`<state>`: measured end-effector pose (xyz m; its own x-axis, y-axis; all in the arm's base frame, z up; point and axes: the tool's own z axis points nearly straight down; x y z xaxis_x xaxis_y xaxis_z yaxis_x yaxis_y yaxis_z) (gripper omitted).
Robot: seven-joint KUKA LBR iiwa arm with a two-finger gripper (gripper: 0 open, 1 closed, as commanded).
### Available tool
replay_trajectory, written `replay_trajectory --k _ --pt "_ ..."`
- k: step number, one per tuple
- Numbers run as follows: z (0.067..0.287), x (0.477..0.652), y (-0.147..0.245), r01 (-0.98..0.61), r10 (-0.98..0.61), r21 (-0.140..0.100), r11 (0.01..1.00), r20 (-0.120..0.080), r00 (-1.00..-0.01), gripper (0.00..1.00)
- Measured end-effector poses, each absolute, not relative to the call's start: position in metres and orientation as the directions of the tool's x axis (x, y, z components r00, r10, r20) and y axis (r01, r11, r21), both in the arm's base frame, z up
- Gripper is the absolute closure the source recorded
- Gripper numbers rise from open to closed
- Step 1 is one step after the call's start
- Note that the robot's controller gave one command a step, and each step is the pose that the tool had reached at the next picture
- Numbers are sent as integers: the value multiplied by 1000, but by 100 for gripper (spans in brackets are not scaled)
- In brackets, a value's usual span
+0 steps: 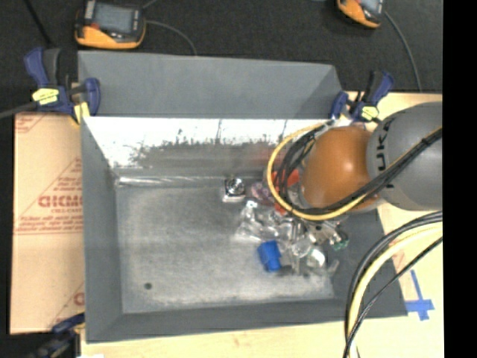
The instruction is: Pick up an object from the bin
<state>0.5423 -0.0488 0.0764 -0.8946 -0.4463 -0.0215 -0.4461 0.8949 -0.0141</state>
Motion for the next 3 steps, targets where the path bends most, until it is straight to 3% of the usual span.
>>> replay_trajectory --k 1,2,3 --pt "74 529 -43 -720 -720 -11 694 -9 -694 0" --pt "73 512 -16 -647 -647 -5 762 -6 -762 0" --pt "72 512 -18 -650 -650 -7 760 -4 -760 100"
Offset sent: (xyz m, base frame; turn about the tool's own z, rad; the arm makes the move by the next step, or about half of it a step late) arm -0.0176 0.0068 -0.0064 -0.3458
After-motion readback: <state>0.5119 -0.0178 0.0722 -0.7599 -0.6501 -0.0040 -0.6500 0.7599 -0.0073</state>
